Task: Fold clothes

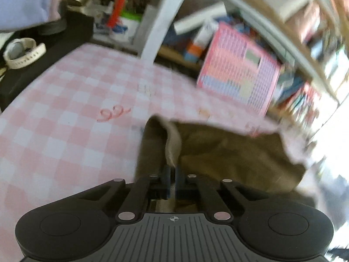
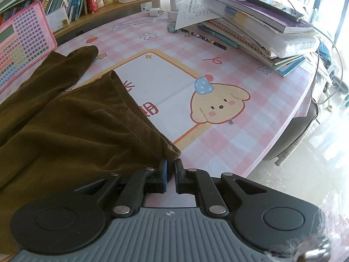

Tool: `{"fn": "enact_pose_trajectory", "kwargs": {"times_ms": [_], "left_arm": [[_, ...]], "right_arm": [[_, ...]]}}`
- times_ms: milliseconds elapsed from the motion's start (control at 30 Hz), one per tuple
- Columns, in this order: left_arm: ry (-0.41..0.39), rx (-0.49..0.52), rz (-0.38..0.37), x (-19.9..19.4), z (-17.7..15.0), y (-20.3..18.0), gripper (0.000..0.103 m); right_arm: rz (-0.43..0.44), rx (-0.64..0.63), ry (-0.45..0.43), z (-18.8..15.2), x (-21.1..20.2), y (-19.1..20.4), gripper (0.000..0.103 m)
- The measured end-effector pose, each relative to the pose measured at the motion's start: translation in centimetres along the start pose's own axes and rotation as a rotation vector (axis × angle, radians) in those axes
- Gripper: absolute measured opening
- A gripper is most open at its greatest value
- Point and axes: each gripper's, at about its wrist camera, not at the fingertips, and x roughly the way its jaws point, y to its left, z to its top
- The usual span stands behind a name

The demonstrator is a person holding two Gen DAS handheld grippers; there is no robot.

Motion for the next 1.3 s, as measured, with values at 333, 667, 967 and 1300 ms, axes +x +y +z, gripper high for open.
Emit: {"fn": "enact_pose_trajectory", "kwargs": {"times_ms": [333, 667, 967, 1300], "left_arm": [[0.019, -0.065, 0.190, 1.0, -0.9, 4.7, 0.004], [-0.040, -0.030, 0.194, -1.2, -1.3, 4.3, 0.013], [0.020, -0.011, 0.058, -4.7, -4.0, 3.4, 0.013], [0.128, 0.070, -0.005, -5.5, -8.0, 2.6, 0.013]], "right_arm": [[0.017, -0.037, -0.007, -0.4, -0.2, 0.9, 0.007], [0.014, -0.062, -0.003, -0.2, -0.2, 1.1, 0.007], [0.005, -0.073, -0.006, -0.2, -0.2, 1.3, 0.008], [0.019, -0.076, -0.028, 0.3, -1.4, 0.8, 0.007]]}}
